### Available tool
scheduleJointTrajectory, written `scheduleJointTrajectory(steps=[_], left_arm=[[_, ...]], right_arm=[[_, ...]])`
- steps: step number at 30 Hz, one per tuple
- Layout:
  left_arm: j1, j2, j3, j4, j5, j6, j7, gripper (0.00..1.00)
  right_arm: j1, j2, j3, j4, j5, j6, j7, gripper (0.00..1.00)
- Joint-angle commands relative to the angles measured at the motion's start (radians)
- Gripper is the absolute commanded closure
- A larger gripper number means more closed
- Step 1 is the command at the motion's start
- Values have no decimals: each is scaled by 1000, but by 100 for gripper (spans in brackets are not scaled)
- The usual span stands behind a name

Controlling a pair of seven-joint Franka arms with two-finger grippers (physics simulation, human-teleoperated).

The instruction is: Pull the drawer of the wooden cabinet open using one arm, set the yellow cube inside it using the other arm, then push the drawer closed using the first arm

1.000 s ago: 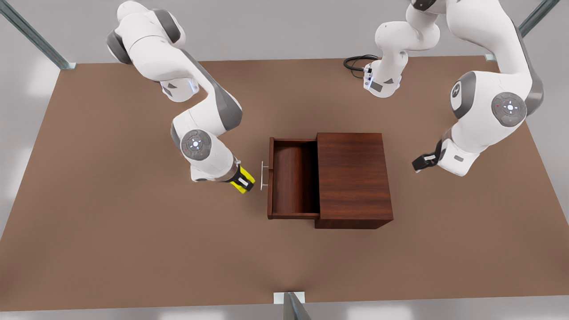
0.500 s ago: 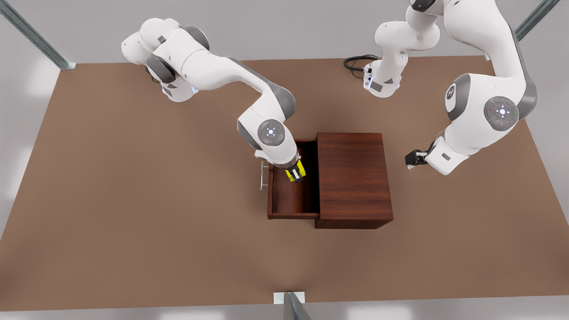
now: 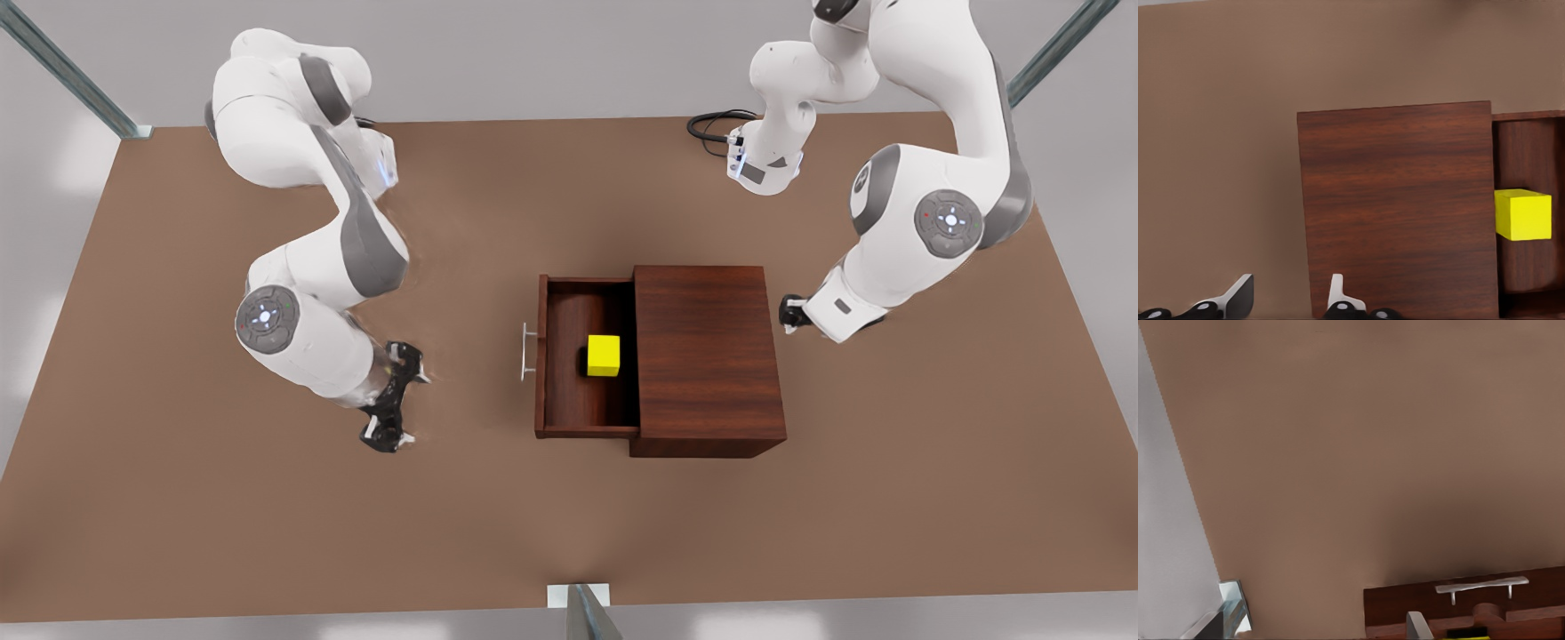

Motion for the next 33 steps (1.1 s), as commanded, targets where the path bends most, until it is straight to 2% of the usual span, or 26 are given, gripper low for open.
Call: scheduleJointTrajectory(steps=[1, 3, 4, 5, 7, 8, 9, 10, 12, 14, 16, 23, 33], left_arm=[[-69, -1, -1, 8, -22, -1, -583, 100], [-138, 19, -1, 28, -66, -12, -971, 100], [-161, 59, -1, 77, -101, -9, -1256, 100], [-189, 115, -1, 148, -105, -9, -1433, 100], [-270, 241, 1, 284, -94, 14, -1795, 100], [-313, 318, 7, 378, -85, 51, -1994, 100], [-359, 375, 8, 448, -55, 65, -2136, 100], [-399, 379, 10, 451, -48, 77, -2182, 100], [-486, 402, 12, 453, -9, 195, -2341, 100], [-574, 450, 13, 481, -5, 316, -2406, 100], [-651, 491, 13, 493, 60, 440, -2482, 100], [-735, 625, 90, 494, 106, 631, -2585, 100], [-752, 701, 107, 464, 162, 640, -2551, 100]], right_arm=[[-133, -45, 12, -30, -11, -141, -647, 0], [-227, -89, 2, -163, -74, -84, -1294, 0], [-250, -175, -47, -320, -72, -41, -1742, 0], [-239, -235, -104, -409, -74, -92, -1986, 0], [-229, -470, -135, -814, -101, 75, -2042, 0], [-227, -534, -133, -950, -103, 143, -2043, 0], [-229, -539, -133, -961, -79, 149, -2040, 0], [-225, -543, -124, -953, -69, 142, -2034, 0], [-227, -546, -119, -943, -74, 33, -2037, 0], [-241, -528, -133, -845, -94, 51, -2019, 0], [-241, -526, -130, -834, -94, 63, -2019, 0], [-239, -516, -130, -811, -91, 69, -2019, 0], [-238, -511, -127, -811, -92, 69, -2019, 0]])
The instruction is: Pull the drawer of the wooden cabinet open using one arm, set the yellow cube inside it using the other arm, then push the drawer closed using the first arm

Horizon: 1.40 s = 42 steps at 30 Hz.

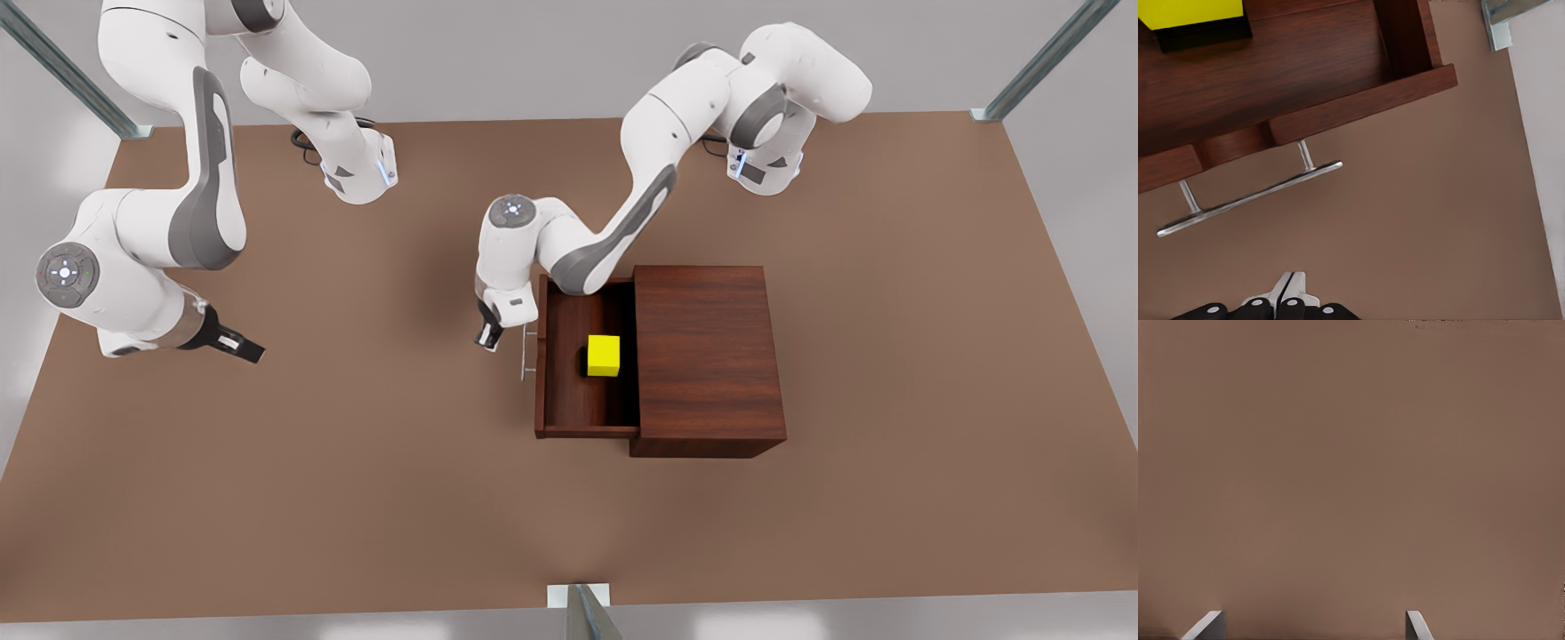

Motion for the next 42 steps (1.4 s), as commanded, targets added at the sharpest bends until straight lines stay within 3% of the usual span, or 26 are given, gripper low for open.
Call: scheduleJointTrajectory(steps=[1, 15, 25, 42], left_arm=[[-8, 8, -1, -9, 18, 25, -498, 100], [-16, -29, 28, -75, 18, -235, -187, 100], [-10, -45, 77, -111, 35, -281, -96, 100], [52, -211, 112, -370, 23, -248, 229, 100]], right_arm=[[0, -1, 0, 0, 0, 1, -347, 0], [0, 1, 1, 0, -2, 2, -347, 0], [0, -1, 1, 0, -3, 1, -349, 0], [0, 1, 3, 0, -8, 2, -349, 0]])
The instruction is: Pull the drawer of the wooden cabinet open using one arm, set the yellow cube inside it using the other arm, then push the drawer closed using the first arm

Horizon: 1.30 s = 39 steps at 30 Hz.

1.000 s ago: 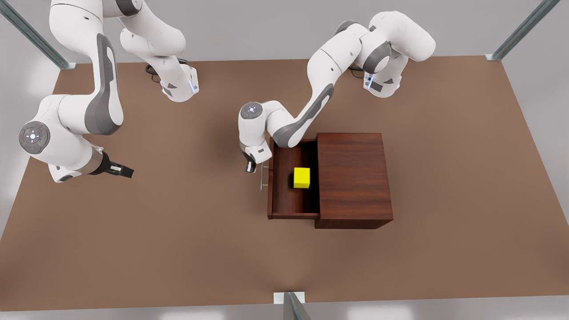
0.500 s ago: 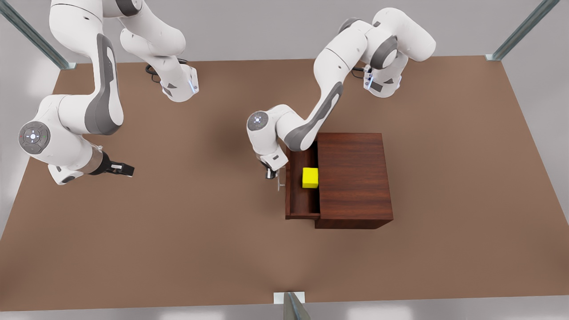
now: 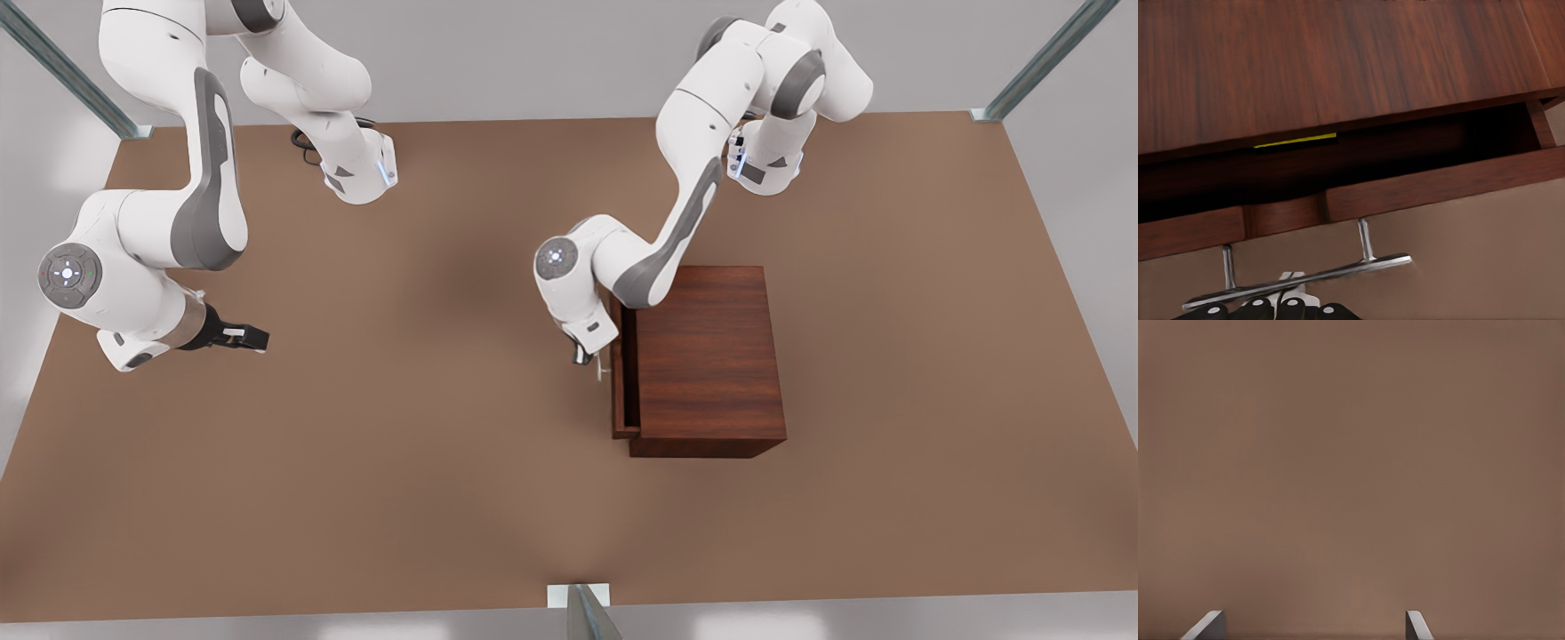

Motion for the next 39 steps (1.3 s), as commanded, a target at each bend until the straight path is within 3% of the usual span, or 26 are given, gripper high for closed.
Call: scheduleJointTrajectory(steps=[1, 18, 23, 24, 25, 27, 30, 31, 33, 35, 38, 39], left_arm=[[7, -7, 0, -10, -1, 11, 244, 100], [41, -39, 26, -42, -3, -29, 422, 100], [42, -93, 63, 63, -217, 9, 182, 100], [47, -115, 82, 63, -225, -7, 251, 40], [117, -168, 82, 63, -259, -122, 492, 0], [245, -257, 88, 61, -279, -331, 1148, 0], [479, -305, 88, 84, -282, -483, 2104, 0], [495, -299, 89, 167, -287, -533, 2124, 0], [527, -361, 77, 153, -267, -518, 2212, 0], [527, -693, 79, -392, -202, -153, 2353, 0], [539, -648, 86, -310, -184, -201, 2279, 0], [666, -644, -8, -296, -193, -208, 2284, 0]], right_arm=[[0, -1, 0, 0, 0, 0, -35, 0], [0, -1, 0, 0, -1, 0, -35, 0], [0, -1, 0, 0, 0, -2, -35, 0], [0, -1, 0, 0, 0, -2, -35, 0], [0, -1, 0, 0, 0, -2, -35, 0], [0, -1, 0, 0, 0, -2, -35, 0], [0, -1, 0, 0, 2, -2, -35, 0], [0, -1, 0, 0, 2, -2, -35, 0], [0, -1, 0, 0, 3, -2, -35, 0], [0, -1, 0, 0, 0, -2, -35, 0], [0, -1, 0, 0, 2, -2, -35, 0], [0, -1, 0, 0, 0, -2, -35, 0]])
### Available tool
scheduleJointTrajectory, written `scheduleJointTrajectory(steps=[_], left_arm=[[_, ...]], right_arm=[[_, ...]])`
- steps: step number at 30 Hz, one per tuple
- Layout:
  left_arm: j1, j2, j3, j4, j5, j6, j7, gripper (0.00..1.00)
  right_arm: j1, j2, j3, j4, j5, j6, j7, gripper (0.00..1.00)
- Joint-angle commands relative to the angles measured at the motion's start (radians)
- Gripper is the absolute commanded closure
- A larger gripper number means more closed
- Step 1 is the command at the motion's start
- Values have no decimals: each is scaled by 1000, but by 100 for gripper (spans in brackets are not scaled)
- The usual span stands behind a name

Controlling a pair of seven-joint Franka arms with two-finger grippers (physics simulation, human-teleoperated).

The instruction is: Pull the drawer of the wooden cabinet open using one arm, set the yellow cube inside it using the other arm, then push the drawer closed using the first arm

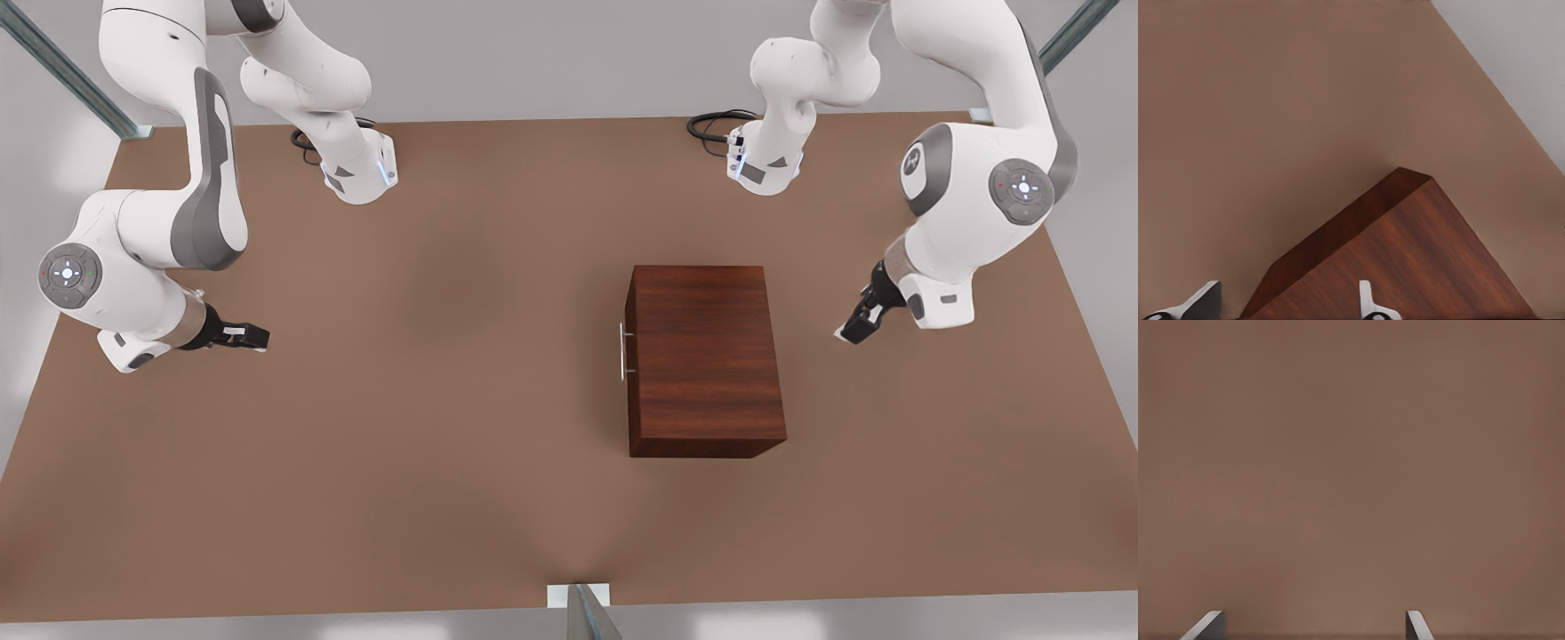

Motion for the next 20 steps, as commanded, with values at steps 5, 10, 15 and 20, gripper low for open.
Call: scheduleJointTrajectory(steps=[5, 10, 15, 20], left_arm=[[178, 38, -215, 67, 17, 27, 1012, 0], [187, 56, -211, 90, 13, 21, 1012, 0], [186, 59, -211, 92, 20, 8, 1012, 0], [184, 59, -211, 92, 20, 8, 1010, 0]], right_arm=[[0, -1, 0, 0, -2, 1, -5, 0], [0, -1, 0, 0, -2, -1, -5, 0], [0, -1, 0, 0, -2, 1, -5, 0], [0, -1, 0, 0, -2, -1, -6, 0]])
